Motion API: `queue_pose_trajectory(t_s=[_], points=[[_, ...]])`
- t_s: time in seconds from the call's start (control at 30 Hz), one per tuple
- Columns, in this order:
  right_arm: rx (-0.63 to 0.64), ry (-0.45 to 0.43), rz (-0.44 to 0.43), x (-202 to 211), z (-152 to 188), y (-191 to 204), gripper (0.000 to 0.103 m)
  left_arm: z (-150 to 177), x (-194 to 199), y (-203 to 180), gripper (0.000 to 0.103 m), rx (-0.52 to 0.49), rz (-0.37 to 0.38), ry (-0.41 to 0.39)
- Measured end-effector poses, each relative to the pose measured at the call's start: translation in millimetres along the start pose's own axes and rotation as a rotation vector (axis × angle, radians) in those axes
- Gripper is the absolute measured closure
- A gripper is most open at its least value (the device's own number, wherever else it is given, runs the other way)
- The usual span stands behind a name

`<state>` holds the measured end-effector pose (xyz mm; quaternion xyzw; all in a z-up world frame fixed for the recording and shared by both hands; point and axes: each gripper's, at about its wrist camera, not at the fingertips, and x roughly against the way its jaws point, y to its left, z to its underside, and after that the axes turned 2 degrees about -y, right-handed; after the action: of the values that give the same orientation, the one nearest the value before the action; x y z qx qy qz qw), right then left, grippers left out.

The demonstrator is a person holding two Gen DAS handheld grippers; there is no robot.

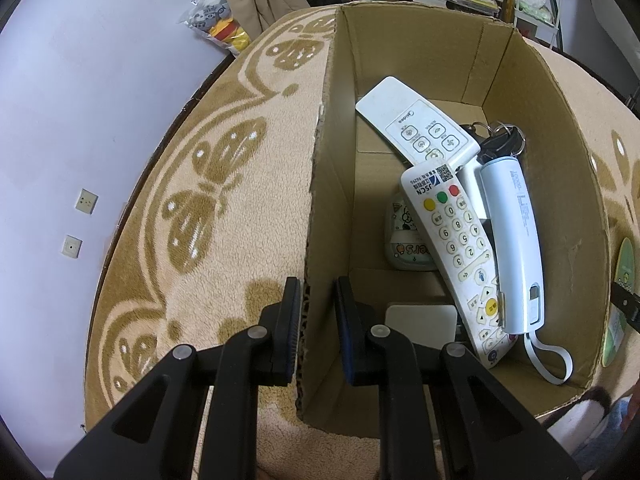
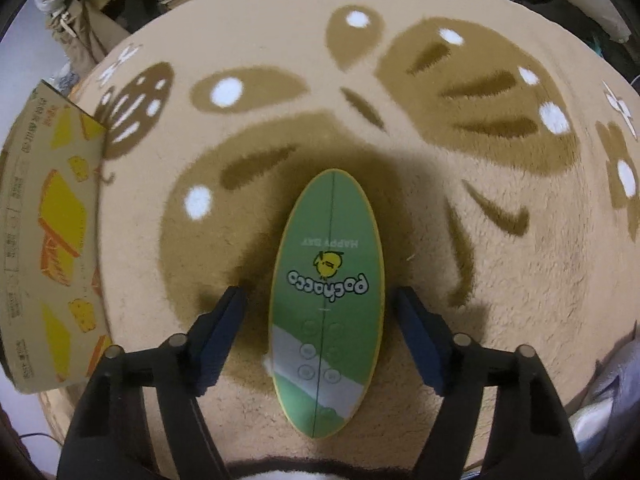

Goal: Organize rigid objects
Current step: 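Reach the right tool to the green surfboard-shaped card and grasp it, then lift the green card with the right tool and carry it over the box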

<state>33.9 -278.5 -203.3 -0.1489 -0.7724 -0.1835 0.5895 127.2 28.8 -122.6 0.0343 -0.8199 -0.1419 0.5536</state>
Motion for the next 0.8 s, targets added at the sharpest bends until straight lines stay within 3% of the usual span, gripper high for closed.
queue_pose_trajectory(t_s=[0.13,0.43,0.8], points=[[0.027,-0.042,0.055,5.0,4.6,5.9,0.043,-0.1,-0.5,-0.2,0.086,-0.001,-0.002,0.001],[0.036,-0.119,-0.123,27.7,3.2,14.5,0.043,-0.1,-0.1,-0.1,0.086,0.003,0.002,0.002],[0.141,-0.32,-0.258,93.4,3.8,66.1,0.043,-0.1,-0.1,-0.2,0.086,0.002,0.001,0.002]])
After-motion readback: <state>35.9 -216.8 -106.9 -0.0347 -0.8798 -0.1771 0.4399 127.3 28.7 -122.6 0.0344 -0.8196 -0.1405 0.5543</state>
